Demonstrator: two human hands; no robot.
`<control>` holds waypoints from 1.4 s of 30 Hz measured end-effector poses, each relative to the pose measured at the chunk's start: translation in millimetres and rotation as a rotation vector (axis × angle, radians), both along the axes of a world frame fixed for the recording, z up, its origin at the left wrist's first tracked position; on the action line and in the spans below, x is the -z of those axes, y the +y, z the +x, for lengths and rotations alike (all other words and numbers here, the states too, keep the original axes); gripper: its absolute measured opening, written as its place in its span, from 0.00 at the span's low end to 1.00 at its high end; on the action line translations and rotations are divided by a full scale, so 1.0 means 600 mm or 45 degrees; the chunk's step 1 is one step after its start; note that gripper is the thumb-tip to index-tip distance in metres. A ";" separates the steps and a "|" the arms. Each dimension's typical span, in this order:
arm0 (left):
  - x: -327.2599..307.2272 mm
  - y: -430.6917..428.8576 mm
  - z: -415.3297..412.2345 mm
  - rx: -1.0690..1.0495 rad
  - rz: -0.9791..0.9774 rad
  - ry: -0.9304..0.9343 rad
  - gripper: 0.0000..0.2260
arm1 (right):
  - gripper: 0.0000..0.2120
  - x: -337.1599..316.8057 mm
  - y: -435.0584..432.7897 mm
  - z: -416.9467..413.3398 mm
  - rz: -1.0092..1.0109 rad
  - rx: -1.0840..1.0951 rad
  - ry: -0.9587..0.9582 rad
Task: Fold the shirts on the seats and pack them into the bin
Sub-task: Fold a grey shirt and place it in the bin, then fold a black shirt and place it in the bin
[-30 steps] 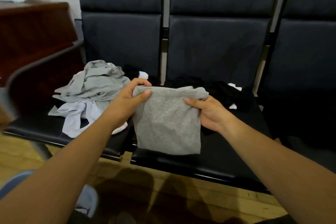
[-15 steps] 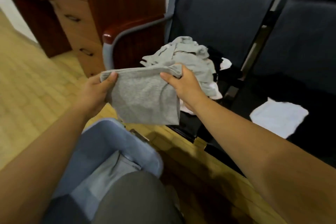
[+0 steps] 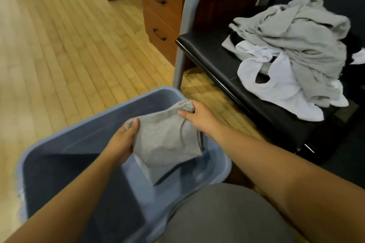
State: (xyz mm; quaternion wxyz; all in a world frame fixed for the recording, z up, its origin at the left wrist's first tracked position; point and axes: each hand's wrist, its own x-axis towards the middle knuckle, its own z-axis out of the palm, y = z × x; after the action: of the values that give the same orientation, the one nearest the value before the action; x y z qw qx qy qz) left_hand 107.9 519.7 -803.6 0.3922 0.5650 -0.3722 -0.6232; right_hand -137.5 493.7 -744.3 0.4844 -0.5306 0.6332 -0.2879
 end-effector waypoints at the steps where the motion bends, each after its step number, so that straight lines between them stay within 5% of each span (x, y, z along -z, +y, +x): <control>1: 0.030 0.011 0.004 0.009 0.064 0.021 0.16 | 0.10 0.025 -0.005 0.003 0.042 -0.054 0.077; 4: 0.105 0.044 0.004 -0.022 0.250 0.063 0.19 | 0.17 0.093 -0.024 0.016 0.185 -0.239 0.380; 10: 0.201 0.036 0.009 -0.290 0.422 0.045 0.24 | 0.18 0.164 -0.072 0.066 0.159 -0.309 0.589; 12: 0.216 0.018 0.016 -0.341 0.419 -0.122 0.31 | 0.18 0.185 -0.079 0.071 0.172 -0.273 0.614; 14: 0.203 -0.004 0.021 -0.316 0.380 -0.441 0.26 | 0.24 0.187 -0.075 0.067 0.217 -0.262 0.598; 18: 0.150 -0.056 0.017 -0.149 0.291 -0.626 0.08 | 0.20 0.149 -0.076 0.046 0.224 -0.200 0.419; 21: 0.088 -0.086 -0.004 0.050 0.227 -0.545 0.09 | 0.10 0.092 -0.085 0.038 0.171 -0.097 0.285; 27: -0.105 -0.142 -0.079 0.189 -0.017 -0.397 0.07 | 0.07 -0.102 -0.095 0.007 -0.036 0.119 -0.033; 34: -0.293 -0.181 -0.238 0.358 -0.276 -0.379 0.07 | 0.08 -0.244 -0.073 -0.175 -0.301 0.375 0.230; 42: -0.348 -0.109 -0.522 0.862 -0.444 -0.454 0.06 | 0.07 -0.279 0.075 -0.459 -0.235 0.725 0.555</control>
State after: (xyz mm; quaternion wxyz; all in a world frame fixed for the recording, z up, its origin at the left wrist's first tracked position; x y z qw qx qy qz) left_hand -205.5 454.5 -594.9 0.1846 0.4349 -0.6989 -0.5370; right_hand -413.2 538.9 -577.0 0.1887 -0.4234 0.8151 -0.3474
